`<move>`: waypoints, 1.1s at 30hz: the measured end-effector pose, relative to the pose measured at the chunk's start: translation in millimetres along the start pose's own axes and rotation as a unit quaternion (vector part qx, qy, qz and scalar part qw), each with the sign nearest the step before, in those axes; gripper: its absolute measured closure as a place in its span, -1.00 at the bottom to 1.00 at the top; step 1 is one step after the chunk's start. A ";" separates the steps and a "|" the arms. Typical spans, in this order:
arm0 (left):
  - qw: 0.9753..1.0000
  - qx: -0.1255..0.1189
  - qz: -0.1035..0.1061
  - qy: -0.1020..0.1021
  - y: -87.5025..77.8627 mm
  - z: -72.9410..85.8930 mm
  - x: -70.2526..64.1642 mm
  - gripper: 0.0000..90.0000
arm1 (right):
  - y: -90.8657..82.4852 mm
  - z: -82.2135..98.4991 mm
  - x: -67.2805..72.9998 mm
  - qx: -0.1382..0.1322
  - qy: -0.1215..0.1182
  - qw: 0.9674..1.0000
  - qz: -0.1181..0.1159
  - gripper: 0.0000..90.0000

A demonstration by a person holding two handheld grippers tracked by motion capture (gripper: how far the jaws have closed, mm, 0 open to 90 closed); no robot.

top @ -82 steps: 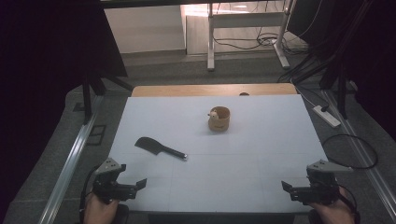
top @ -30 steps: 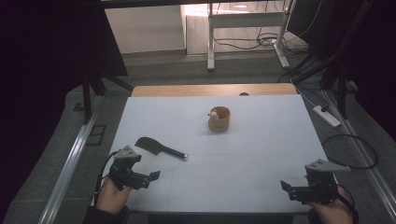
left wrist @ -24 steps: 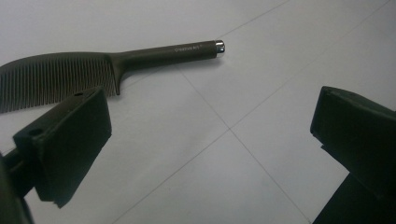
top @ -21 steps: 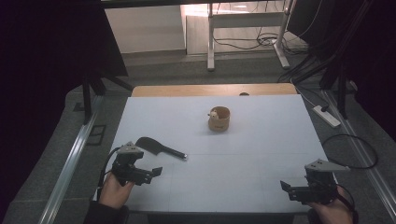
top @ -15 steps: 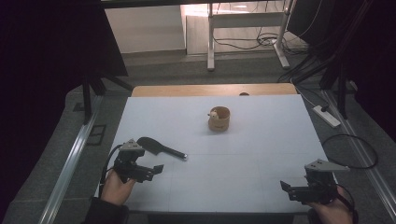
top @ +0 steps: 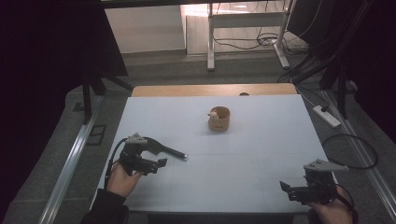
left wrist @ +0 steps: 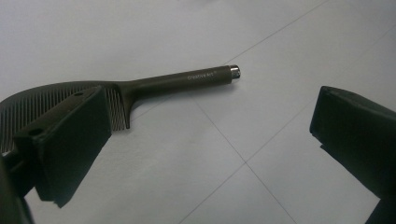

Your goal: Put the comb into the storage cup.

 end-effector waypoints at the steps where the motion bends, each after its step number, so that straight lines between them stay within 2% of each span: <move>1: 1.000 0.000 0.000 -0.002 1.0 -0.6 0.3 -1.00 | 0.0 0.0 0.0 0.000 -0.001 1.000 0.000 -1.00; 13: 1.000 0.005 0.005 0.005 8.8 -9.0 5.0 -1.00 | 0.5 -0.1 0.2 0.003 -0.002 1.000 0.000 -1.00; 25: 1.000 0.007 0.012 0.015 21.1 -26.0 5.0 -1.00 | 1.1 -0.1 0.3 0.006 -0.002 1.000 0.000 -1.00; 33: 1.000 0.011 0.014 0.012 29.2 -34.1 6.1 -1.00 | 1.3 -0.1 0.3 0.007 -0.002 1.000 0.000 -1.00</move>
Point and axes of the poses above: each handheld gripper's, and its own axes: y roughly forward along the jaws, z roughly out of its underside, x roughly to its left, the point moved 2 cm from there along y, roughly forward along the jaws, and after that the axes turned 9 degrees about -z, right-handed, at the moved point
